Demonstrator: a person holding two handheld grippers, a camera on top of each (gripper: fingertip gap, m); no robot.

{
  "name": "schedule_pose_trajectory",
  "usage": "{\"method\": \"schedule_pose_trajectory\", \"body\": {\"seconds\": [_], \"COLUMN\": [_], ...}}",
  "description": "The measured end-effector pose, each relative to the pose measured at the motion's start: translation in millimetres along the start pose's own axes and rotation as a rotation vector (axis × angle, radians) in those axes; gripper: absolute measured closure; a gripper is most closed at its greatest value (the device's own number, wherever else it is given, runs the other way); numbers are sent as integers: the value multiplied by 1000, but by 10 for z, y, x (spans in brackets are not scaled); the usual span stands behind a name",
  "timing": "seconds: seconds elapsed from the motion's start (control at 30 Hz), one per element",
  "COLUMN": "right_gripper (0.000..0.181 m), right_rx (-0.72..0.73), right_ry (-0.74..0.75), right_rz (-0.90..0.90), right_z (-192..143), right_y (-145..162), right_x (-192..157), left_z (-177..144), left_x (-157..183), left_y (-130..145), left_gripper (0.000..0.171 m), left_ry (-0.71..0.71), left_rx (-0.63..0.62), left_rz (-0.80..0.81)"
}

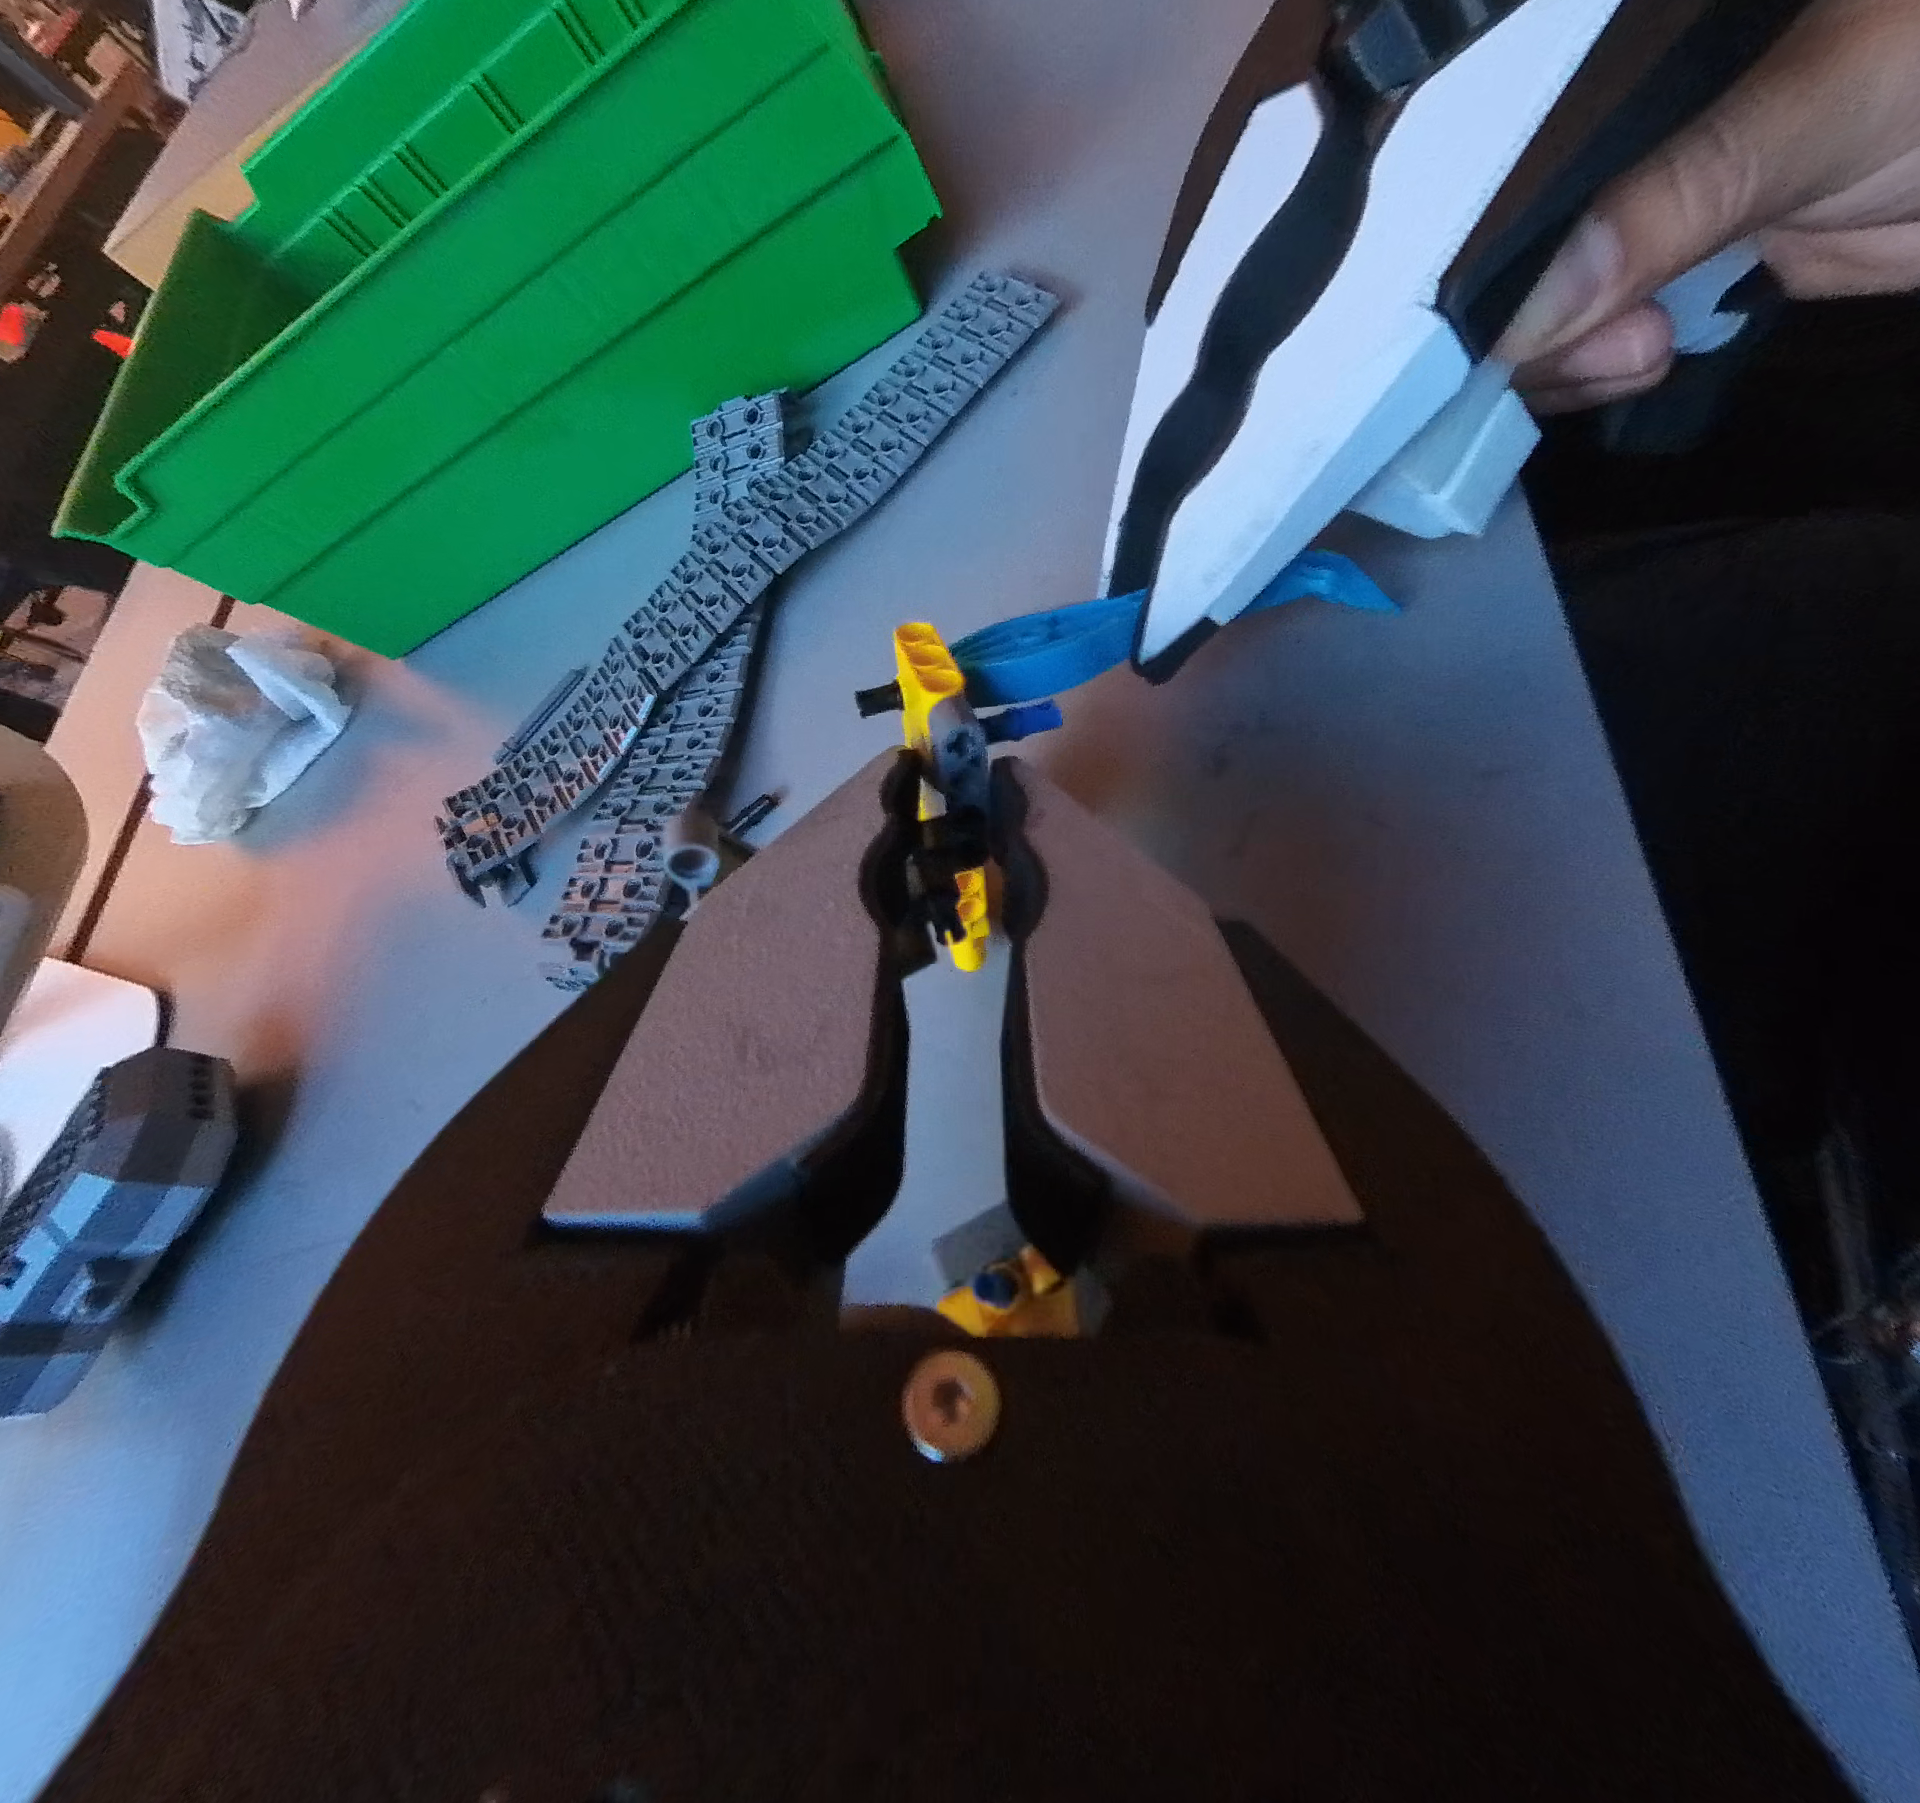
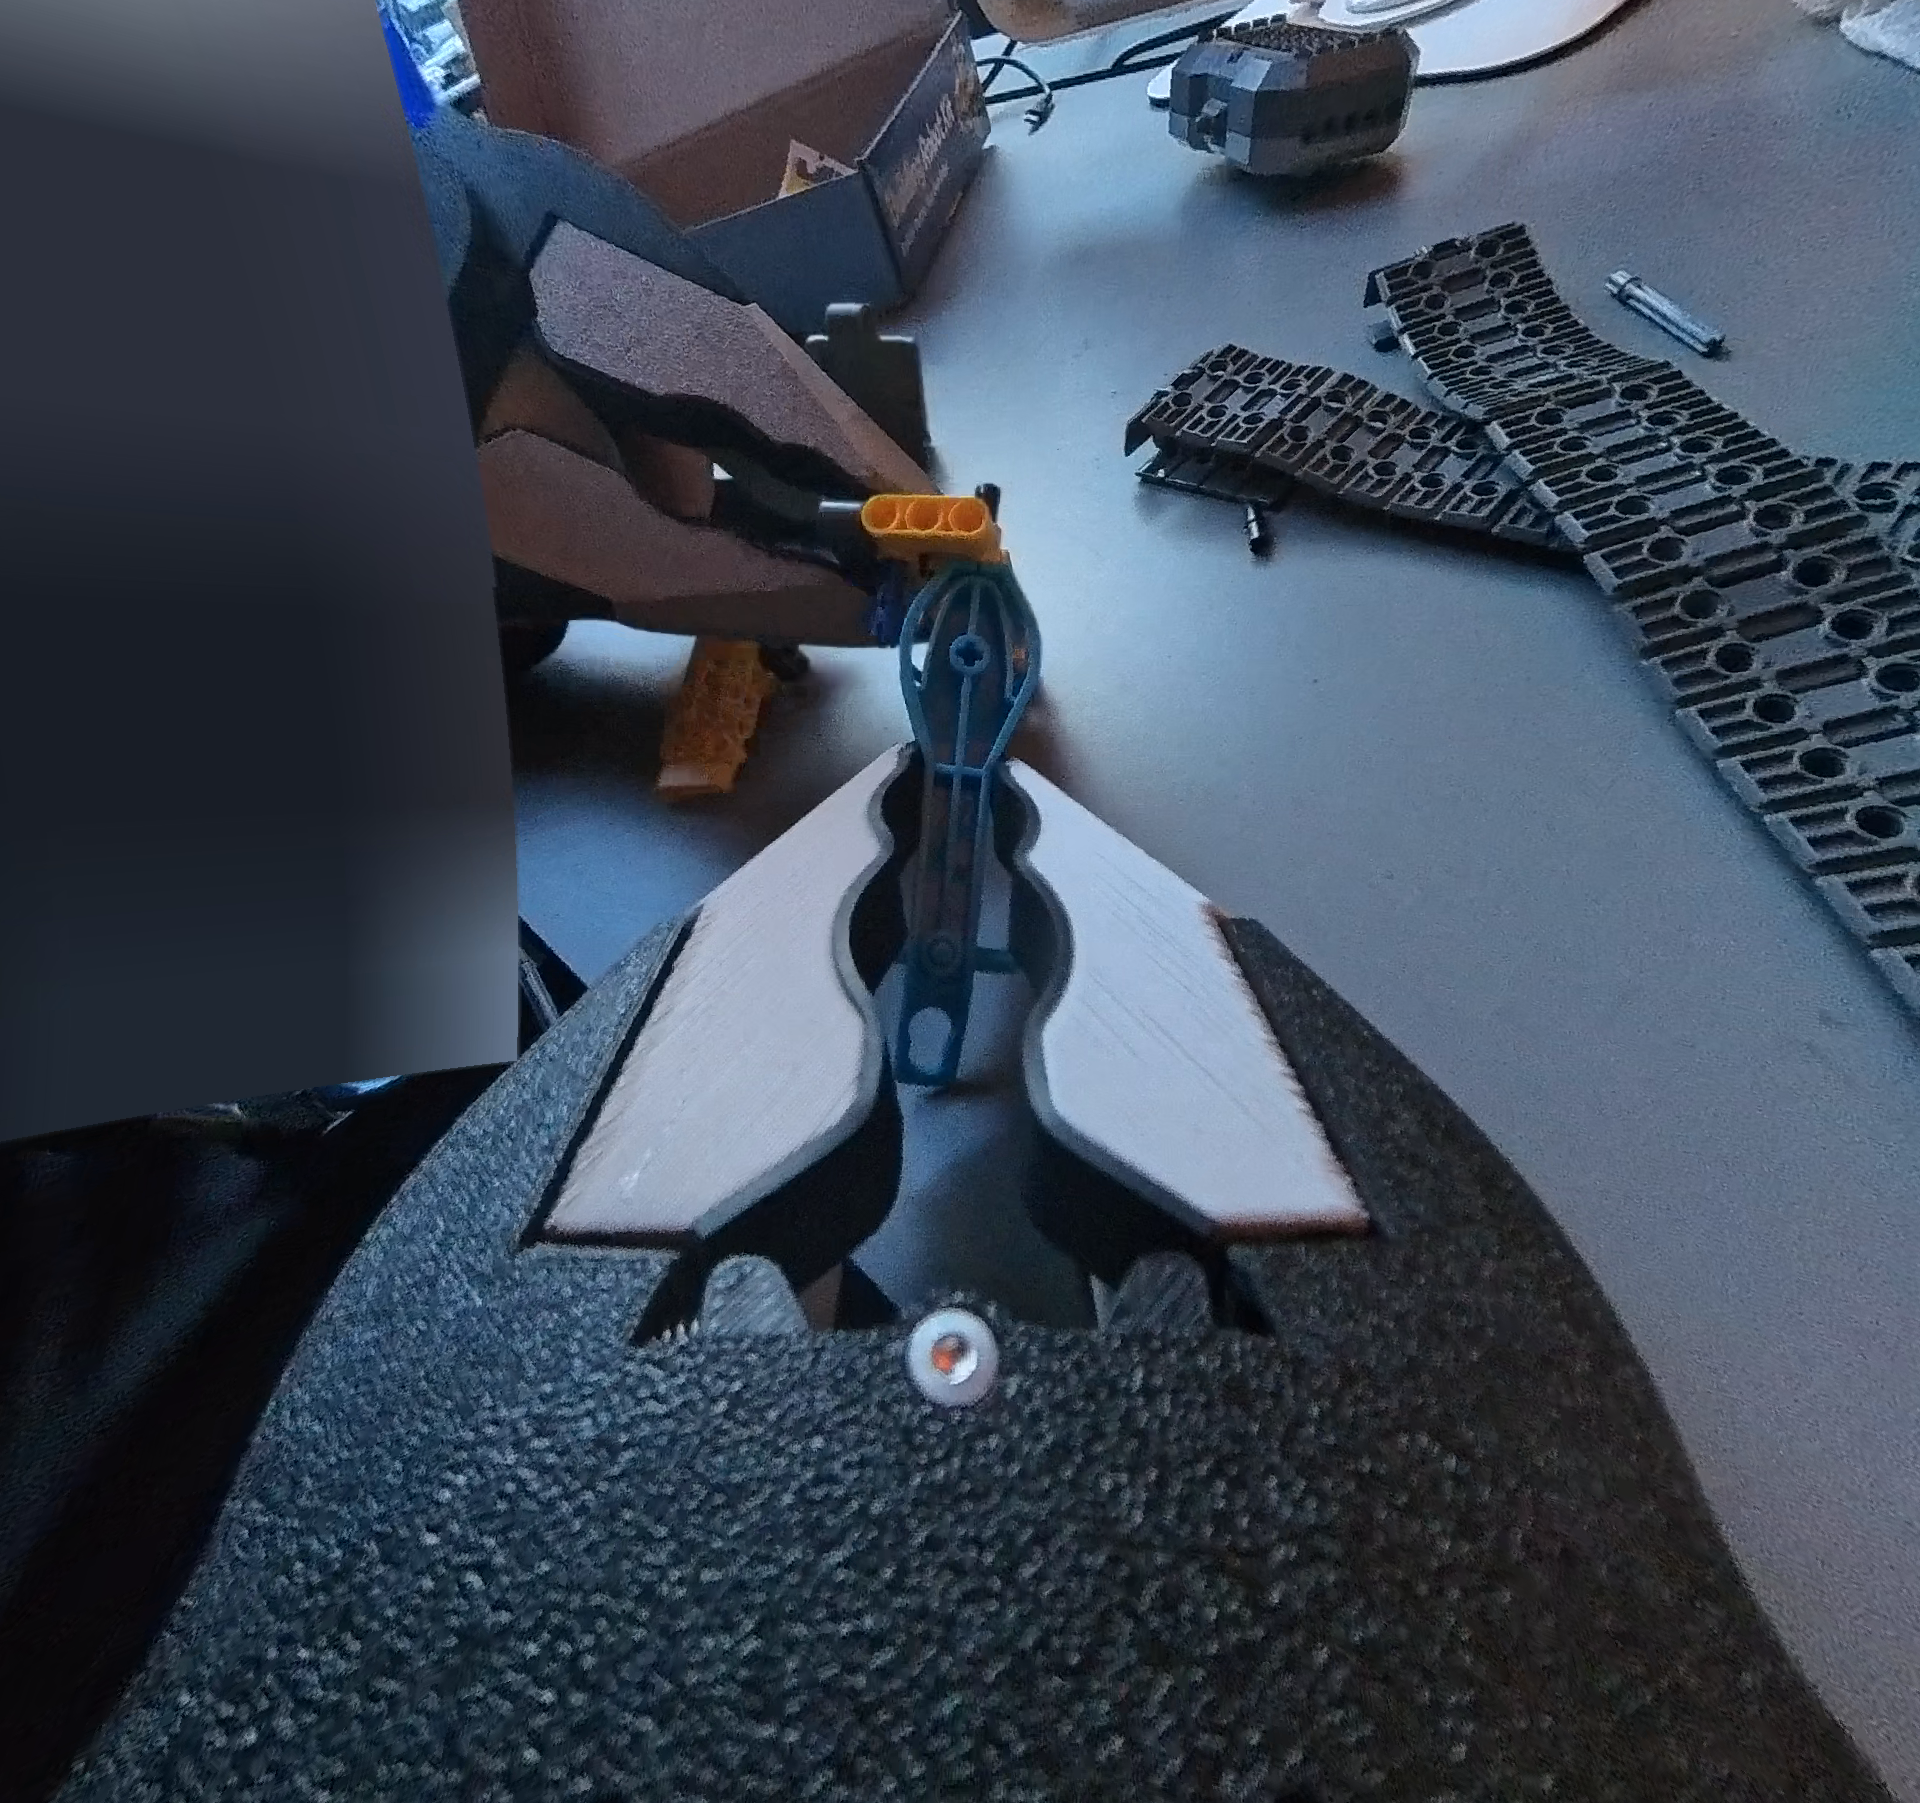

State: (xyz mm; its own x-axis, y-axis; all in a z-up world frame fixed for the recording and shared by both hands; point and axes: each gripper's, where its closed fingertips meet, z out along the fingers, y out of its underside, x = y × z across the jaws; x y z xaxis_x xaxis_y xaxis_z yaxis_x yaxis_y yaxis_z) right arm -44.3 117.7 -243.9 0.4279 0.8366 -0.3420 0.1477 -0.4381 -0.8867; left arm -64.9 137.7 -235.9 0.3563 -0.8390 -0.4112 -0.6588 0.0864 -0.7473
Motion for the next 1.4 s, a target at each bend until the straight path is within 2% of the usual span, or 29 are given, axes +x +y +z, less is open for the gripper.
{"method": "schedule_pose_trajectory", "body": {"seconds": [0.13, 0.33, 0.53, 0.7, 0.83, 0.9, 1.0, 1.07, 1.23, 1.4], "right_gripper": [174, 174, 175, 174, 174, 174, 173, 173, 173, 173], "right_rx": [-8, -11, -23, -69, -105, -120, -101, -88, -75, -58], "right_ry": [-31, -78, -170, -331, -353, -356, -359, -336, -274, -283], "right_rz": [-3, 20, 138, 321, 356, 357, 374, 366, 304, 332], "right_z": [8, 10, -7, -44, -15, -5, -15, -11, 2, -14], "right_y": [-6, -17, -44, -75, -54, -40, -70, -79, -64, -88], "right_x": [-2, -19, -45, -97, -112, -122, -107, -84, -55, -43], "left_z": [5, -22, -3, -29, -30, -27, -1, 16, 40, 48], "left_x": [-22, 12, 6, 22, 18, 13, -27, -45, -61, -90], "left_y": [7, -6, -31, -36, -28, -30, -43, -55, -60, -83], "left_gripper": [162, 161, 160, 160, 160, 160, 163, 164, 164, 164], "left_ry": [-4, 48, 25, 25, 30, 46, 172, 233, 215, 168], "left_rx": [-41, -26, -17, 22, 18, 31, 74, 96, 112, 136], "left_rz": [63, 105, 149, 168, 170, 137, -144, -248, -245, -212]}}
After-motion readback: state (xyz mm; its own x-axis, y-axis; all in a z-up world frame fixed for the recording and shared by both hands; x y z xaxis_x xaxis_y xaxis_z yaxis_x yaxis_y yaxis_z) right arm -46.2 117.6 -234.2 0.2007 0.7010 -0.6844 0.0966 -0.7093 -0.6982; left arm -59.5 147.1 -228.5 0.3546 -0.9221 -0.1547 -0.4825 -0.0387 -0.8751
